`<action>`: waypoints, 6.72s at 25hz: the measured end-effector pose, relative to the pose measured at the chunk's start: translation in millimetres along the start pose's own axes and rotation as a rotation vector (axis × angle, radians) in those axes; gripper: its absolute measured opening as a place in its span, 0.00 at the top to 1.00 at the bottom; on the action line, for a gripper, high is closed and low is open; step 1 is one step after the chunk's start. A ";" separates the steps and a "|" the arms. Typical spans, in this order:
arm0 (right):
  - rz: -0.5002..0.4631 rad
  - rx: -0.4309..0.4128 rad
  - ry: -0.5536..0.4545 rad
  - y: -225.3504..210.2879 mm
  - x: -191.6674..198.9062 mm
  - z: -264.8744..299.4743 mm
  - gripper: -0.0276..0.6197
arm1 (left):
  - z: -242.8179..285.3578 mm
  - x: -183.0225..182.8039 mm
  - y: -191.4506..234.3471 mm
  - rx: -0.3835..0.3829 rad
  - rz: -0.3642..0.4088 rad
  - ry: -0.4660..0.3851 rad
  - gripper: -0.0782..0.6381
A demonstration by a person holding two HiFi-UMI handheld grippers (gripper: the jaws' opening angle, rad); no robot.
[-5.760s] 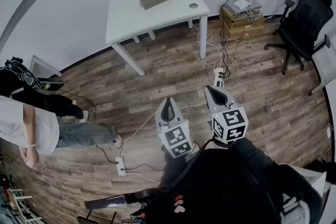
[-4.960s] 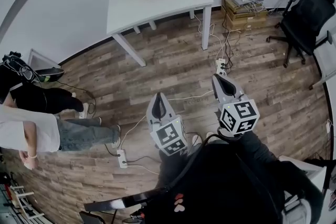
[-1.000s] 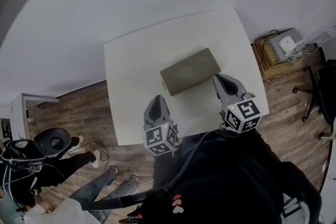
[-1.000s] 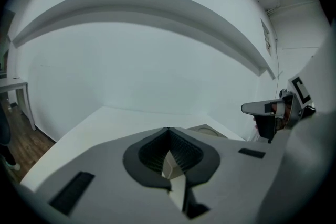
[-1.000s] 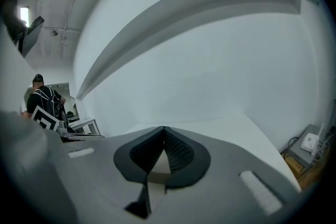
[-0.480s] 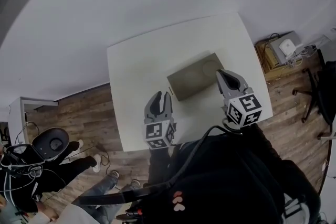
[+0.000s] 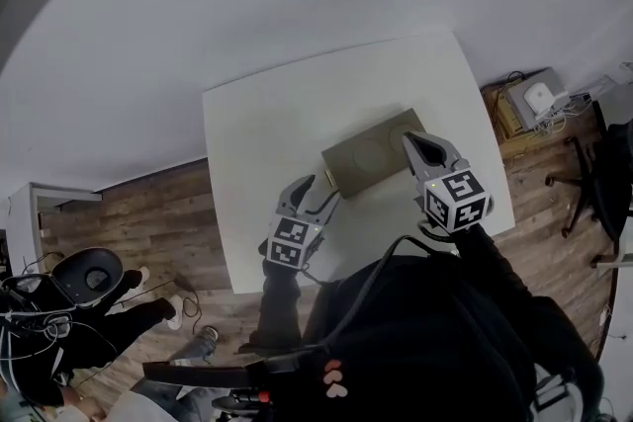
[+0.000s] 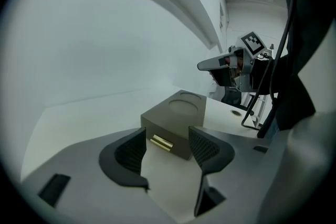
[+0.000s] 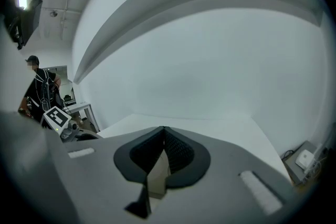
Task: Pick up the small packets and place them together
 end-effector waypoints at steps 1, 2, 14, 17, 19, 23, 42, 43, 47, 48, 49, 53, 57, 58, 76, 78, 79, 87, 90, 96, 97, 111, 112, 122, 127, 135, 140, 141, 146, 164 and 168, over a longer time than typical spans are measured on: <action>-0.002 -0.001 0.007 2.2 1.6 1.3 0.95 | 2.6 2.4 0.8 0.016 0.014 0.012 0.55; -0.003 -0.002 0.013 4.0 2.8 2.0 0.95 | 5.1 4.2 0.9 0.037 0.024 0.020 0.55; -0.010 0.007 0.051 19.9 12.6 8.7 0.95 | 20.9 32.0 7.7 0.207 0.178 0.181 0.55; -0.006 0.010 0.060 19.1 12.8 12.9 0.95 | 26.2 30.1 12.8 0.211 0.183 0.182 0.55; -0.001 0.012 0.068 17.2 15.1 15.1 0.95 | 29.4 28.6 15.6 0.211 0.198 0.176 0.55; 0.007 0.013 0.079 18.6 20.4 15.0 0.95 | 31.7 29.2 15.4 0.233 0.266 0.177 0.55; 0.024 0.027 0.113 9.6 25.0 23.8 0.95 | 41.5 18.2 16.1 0.272 0.366 0.213 0.65; 0.026 0.028 0.112 9.5 25.2 22.6 0.95 | 41.1 18.3 15.3 0.269 0.367 0.217 0.65; 0.037 0.022 0.106 11.7 25.7 22.2 0.95 | 40.2 19.5 14.4 0.263 0.367 0.224 0.65; 0.034 0.020 0.105 12.8 25.4 23.2 0.95 | 39.6 20.1 15.8 0.261 0.364 0.226 0.65; 0.031 0.018 0.103 13.5 24.9 24.0 0.95 | 38.3 20.8 17.4 0.259 0.360 0.230 0.65; 0.031 0.018 0.101 13.0 22.0 25.7 0.95 | 29.1 24.2 25.6 0.250 0.351 0.247 0.65; 0.028 0.014 0.110 16.2 19.3 36.2 0.95 | 19.7 30.0 42.5 0.237 0.345 0.268 0.65; 0.027 0.010 0.111 17.3 18.8 39.1 0.95 | 18.2 31.1 46.3 0.233 0.345 0.269 0.65; -0.013 -0.063 0.100 43.4 25.1 26.7 0.95 | -18.1 53.3 52.5 0.120 0.321 0.272 0.67; -0.018 -0.071 0.101 45.7 24.8 26.6 0.95 | -22.4 55.9 54.5 0.110 0.313 0.284 0.67; -0.020 -0.075 0.102 47.1 24.5 26.6 0.95 | -25.0 56.8 55.4 0.104 0.307 0.290 0.67; -0.036 -0.136 0.123 60.2 33.3 27.9 0.95 | -34.1 64.0 55.3 0.034 0.240 0.274 0.76; -0.043 -0.155 0.125 63.3 32.0 30.8 0.95 | -33.2 63.5 57.6 0.019 0.242 0.277 0.76; -0.046 -0.162 0.119 56.4 31.7 22.1 0.95 | -33.8 64.5 54.6 0.002 0.249 0.297 0.76; -0.045 -0.161 0.119 54.2 32.3 19.9 0.95 | -33.8 64.8 53.8 -0.002 0.246 0.300 0.76; -0.010 -0.106 0.101 48.7 35.9 9.8 0.95 | -33.7 60.8 55.3 -0.024 0.328 0.301 0.70; -0.003 -0.097 0.098 51.2 35.8 10.6 0.95 | -33.1 60.2 57.0 -0.010 0.336 0.303 0.67; 0.023 -0.002 0.085 58.9 34.3 15.6 0.95 | -23.8 58.4 56.1 0.236 0.480 0.330 0.66; 0.025 0.030 0.082 58.7 32.5 15.3 0.95 | -22.7 58.4 55.5 0.283 0.501 0.316 0.66; 0.009 0.023 0.092 80.7 31.6 27.5 0.95 | -40.7 65.4 67.5 0.273 0.489 0.316 0.66; -0.004 -0.002 0.102 90.2 32.9 35.1 0.95 | -52.3 72.8 74.9 0.244 0.477 0.314 0.66; -0.007 -0.008 0.103 92.8 32.6 37.0 0.95 | -54.6 74.4 76.7 0.237 0.474 0.313 0.66; -0.033 -0.033 0.108 110.3 29.2 45.5 0.95 | -69.6 81.4 85.7 0.210 0.460 0.312 0.66; -0.047 -0.060 0.126 123.3 30.4 62.3 0.95 | -95.1 106.9 109.7 0.196 0.437 0.375 0.66; -0.047 -0.068 0.126 126.6 31.6 63.7 0.95 | -99.5 109.8 111.5 0.193 0.441 0.383 0.66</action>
Point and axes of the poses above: the fingertips, and each gripper's own axes: z forward along the fingers, y to its left, x out of its underside, the point moved 1 cm from there along -z, backward along the fingers
